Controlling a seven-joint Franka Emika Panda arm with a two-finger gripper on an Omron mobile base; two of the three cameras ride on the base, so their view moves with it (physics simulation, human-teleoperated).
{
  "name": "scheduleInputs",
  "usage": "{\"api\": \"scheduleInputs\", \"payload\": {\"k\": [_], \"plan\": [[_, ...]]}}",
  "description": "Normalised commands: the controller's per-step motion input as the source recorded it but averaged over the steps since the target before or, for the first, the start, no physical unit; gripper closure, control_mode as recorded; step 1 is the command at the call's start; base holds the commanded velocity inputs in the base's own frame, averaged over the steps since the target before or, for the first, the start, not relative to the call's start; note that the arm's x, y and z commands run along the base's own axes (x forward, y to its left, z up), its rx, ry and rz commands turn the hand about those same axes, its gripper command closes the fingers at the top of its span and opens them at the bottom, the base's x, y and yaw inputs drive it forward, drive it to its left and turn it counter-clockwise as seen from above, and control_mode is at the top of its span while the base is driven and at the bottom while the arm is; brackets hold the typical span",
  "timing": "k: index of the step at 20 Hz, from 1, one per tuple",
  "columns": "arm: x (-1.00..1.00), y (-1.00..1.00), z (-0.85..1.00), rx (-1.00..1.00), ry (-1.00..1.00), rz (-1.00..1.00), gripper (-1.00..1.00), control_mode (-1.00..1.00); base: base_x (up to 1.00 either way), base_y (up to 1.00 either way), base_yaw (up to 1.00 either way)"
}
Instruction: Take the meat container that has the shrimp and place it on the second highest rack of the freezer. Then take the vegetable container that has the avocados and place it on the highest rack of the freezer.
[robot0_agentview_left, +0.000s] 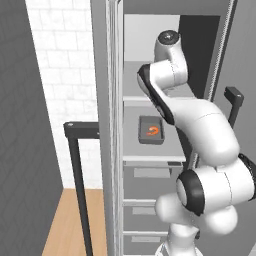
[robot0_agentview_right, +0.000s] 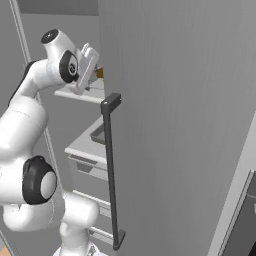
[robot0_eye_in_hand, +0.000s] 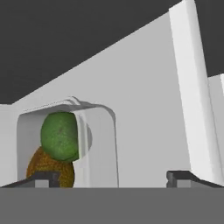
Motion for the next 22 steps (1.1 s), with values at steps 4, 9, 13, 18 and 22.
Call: {"api": "scheduleInputs", "payload": {"k": [4,9,13,18,22], "plan": [[-1.00,-0.01,0.05,-0.06,-0.10,0.05,-1.00,-1.00,0.00,0.00,0.00],[-1.00,-0.23,0.18,0.00,-0.03,0.12,-1.00,-1.00,0.00,0.00,0.00],[-1.00,-0.11,0.16,0.00,0.06,0.16,-1.00,-1.00,0.00,0.00,0.00],[-1.00,0.10,0.00,-0.01,0.20,0.08,-1.00,-1.00,0.00,0.00,0.00],[-1.00,0.14,-0.09,-0.02,0.31,0.04,-1.00,-1.00,0.00,0.00,0.00]]}}
